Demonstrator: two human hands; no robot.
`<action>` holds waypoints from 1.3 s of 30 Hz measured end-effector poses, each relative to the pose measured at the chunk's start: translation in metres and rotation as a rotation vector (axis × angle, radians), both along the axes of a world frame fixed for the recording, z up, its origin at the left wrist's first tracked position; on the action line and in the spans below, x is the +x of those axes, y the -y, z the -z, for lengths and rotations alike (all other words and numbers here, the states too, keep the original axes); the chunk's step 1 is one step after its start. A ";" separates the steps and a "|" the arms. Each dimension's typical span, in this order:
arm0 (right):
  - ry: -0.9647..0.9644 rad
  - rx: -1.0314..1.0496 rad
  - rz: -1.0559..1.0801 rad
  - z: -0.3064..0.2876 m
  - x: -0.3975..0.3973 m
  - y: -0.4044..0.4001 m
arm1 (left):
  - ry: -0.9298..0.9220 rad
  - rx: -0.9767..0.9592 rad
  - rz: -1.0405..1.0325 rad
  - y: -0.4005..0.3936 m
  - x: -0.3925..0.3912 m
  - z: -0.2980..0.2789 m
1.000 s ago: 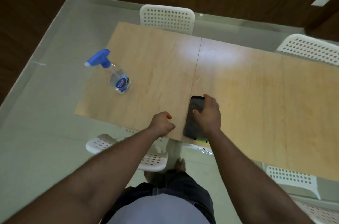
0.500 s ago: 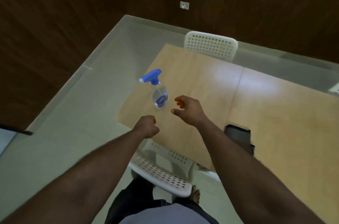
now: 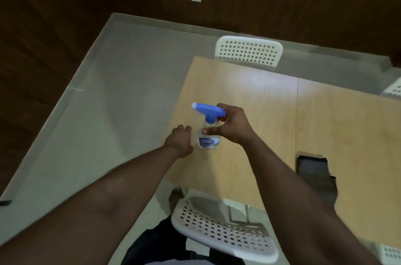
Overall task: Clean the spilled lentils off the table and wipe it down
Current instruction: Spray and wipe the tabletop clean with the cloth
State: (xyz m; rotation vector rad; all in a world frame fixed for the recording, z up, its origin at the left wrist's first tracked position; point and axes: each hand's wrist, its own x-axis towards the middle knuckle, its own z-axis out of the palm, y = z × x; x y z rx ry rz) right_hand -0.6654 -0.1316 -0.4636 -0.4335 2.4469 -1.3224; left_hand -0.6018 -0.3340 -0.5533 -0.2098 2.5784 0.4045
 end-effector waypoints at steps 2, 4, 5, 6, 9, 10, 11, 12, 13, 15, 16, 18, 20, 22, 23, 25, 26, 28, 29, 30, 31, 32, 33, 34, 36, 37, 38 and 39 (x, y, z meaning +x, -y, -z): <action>-0.076 0.008 0.081 0.004 0.008 0.009 | 0.031 -0.012 0.049 0.006 -0.010 -0.001; -0.094 -0.049 0.133 0.009 0.016 0.022 | 0.054 -0.008 0.079 0.011 -0.020 -0.002; -0.086 -0.076 0.149 0.009 0.017 0.027 | 0.062 0.006 0.086 0.011 -0.025 -0.003; -0.072 -0.111 0.154 0.010 0.017 0.033 | 0.067 0.014 0.089 0.011 -0.028 -0.005; -0.004 -0.192 0.169 0.009 0.015 0.049 | 0.046 0.003 0.106 0.010 -0.035 -0.010; 0.018 -0.198 0.176 0.010 0.013 0.054 | 0.038 0.003 0.099 0.012 -0.034 -0.010; 0.019 -0.205 0.192 0.010 0.013 0.057 | 0.036 0.006 0.095 0.012 -0.034 -0.010; 0.003 -0.231 0.215 0.011 0.012 0.061 | 0.030 0.005 0.099 0.014 -0.036 -0.010; -0.013 -0.255 0.244 0.011 0.012 0.064 | 0.020 0.000 0.105 0.015 -0.039 -0.010; -0.022 -0.300 0.308 0.011 0.008 0.071 | -0.005 -0.003 0.125 0.020 -0.049 -0.008; -0.015 -0.319 0.337 0.012 0.005 0.073 | -0.013 0.004 0.142 0.020 -0.054 -0.006; 0.009 -0.328 0.400 0.014 -0.011 0.079 | -0.031 0.004 0.177 0.022 -0.072 -0.003; 0.047 -0.295 0.457 0.016 -0.025 0.082 | -0.064 0.015 0.207 0.022 -0.087 -0.001; 0.105 -0.237 0.528 0.022 -0.055 0.088 | -0.110 0.018 0.270 0.026 -0.121 0.007; 0.144 -0.198 0.546 0.025 -0.067 0.091 | -0.132 0.005 0.291 0.027 -0.135 0.010; 0.197 -0.116 0.574 0.034 -0.097 0.099 | -0.174 -0.003 0.305 0.029 -0.169 0.019; 0.213 -0.069 0.572 0.037 -0.111 0.104 | -0.191 -0.008 0.301 0.030 -0.184 0.023; 0.241 0.017 0.569 0.043 -0.141 0.114 | -0.188 -0.022 0.298 0.035 -0.214 0.031; 0.255 0.061 0.561 0.046 -0.158 0.119 | -0.168 -0.030 0.296 0.039 -0.229 0.036; 0.274 0.099 0.551 0.046 -0.171 0.124 | -0.143 -0.027 0.291 0.042 -0.239 0.041; 0.292 0.134 0.544 0.047 -0.182 0.128 | -0.115 -0.024 0.285 0.045 -0.246 0.045; 0.307 0.161 0.531 0.046 -0.191 0.132 | -0.093 -0.001 0.279 0.046 -0.249 0.049; 0.314 0.188 0.522 0.045 -0.199 0.137 | -0.082 0.021 0.276 0.048 -0.251 0.052; 0.319 0.207 0.507 0.045 -0.207 0.141 | -0.079 0.044 0.273 0.048 -0.250 0.056; 0.316 0.257 0.457 0.046 -0.223 0.153 | -0.097 0.061 0.266 0.051 -0.250 0.063; 0.310 0.286 0.434 0.046 -0.230 0.158 | -0.113 0.057 0.271 0.052 -0.249 0.066; 0.303 0.303 0.420 0.047 -0.238 0.163 | -0.127 0.053 0.275 0.054 -0.251 0.070; 0.296 0.317 0.417 0.048 -0.243 0.166 | -0.143 0.048 0.275 0.053 -0.250 0.071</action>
